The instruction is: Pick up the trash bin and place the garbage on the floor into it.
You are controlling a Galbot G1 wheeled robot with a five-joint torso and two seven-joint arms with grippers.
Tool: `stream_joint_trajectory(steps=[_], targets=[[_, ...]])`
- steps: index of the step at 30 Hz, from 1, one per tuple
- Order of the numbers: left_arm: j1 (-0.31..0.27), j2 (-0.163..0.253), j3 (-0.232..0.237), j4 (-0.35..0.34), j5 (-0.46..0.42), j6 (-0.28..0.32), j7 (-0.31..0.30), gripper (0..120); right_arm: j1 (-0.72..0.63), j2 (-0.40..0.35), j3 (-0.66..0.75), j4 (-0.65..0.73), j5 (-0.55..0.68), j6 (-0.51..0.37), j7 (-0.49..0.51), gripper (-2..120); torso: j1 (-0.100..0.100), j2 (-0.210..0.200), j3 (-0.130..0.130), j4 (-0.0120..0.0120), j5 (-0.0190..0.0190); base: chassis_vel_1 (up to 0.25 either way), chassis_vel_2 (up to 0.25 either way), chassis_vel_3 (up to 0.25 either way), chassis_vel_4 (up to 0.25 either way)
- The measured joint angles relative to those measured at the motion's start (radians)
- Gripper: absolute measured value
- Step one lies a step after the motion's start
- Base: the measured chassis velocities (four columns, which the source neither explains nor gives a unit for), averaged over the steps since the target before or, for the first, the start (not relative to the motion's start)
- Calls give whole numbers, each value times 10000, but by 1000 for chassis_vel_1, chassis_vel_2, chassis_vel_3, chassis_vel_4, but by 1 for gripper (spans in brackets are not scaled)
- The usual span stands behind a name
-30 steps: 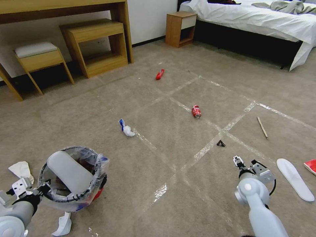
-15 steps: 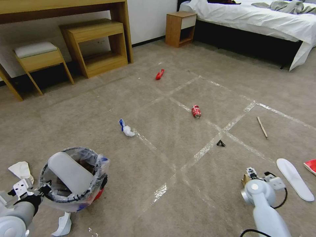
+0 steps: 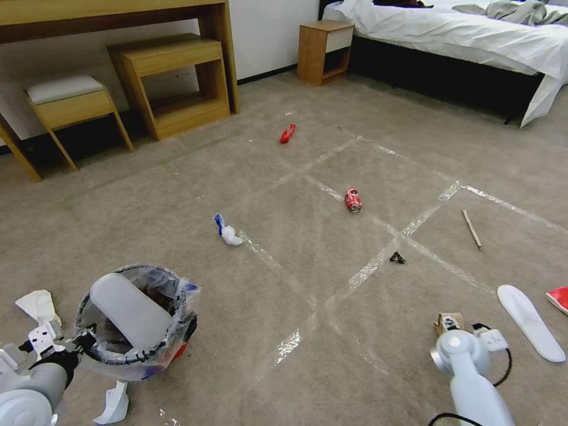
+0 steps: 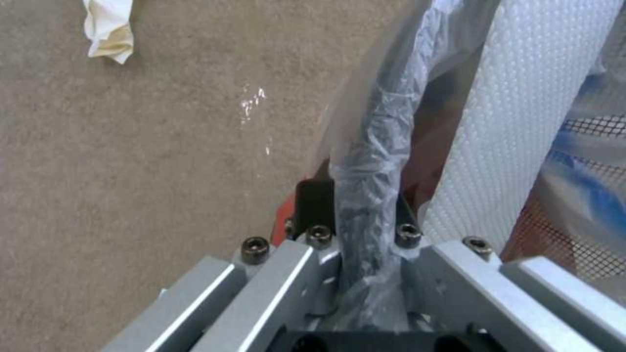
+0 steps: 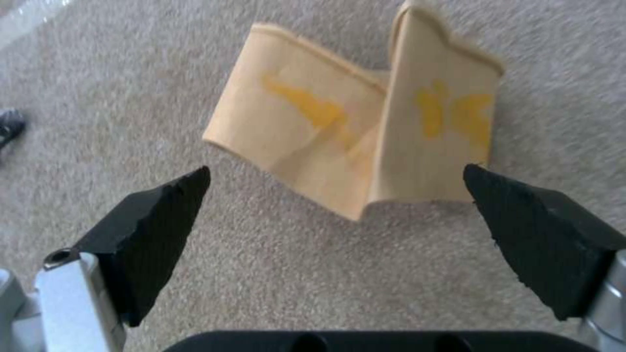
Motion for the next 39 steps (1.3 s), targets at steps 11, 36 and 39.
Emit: stream_joint_trajectory(steps=[11, 36, 39], targets=[[-23, 30, -23, 176, 96, -68, 34, 1, -183, -113, 244, -292, -163, 172, -77, 93, -1, 0, 0, -3, 1, 0, 0, 0, 0], [88, 61, 76, 248, 220, -124, 106, 1, 222, 23, 129, -1595, -624, 446, -579, 39, -1, 0, 0, -4, 1, 0, 0, 0, 0], [67, 67, 85, 258, 234, -125, 111, 1, 84, 10, 128, -1397, -661, 454, -648, 27, 0, 0, 0, -3, 1, 0, 0, 0, 0]])
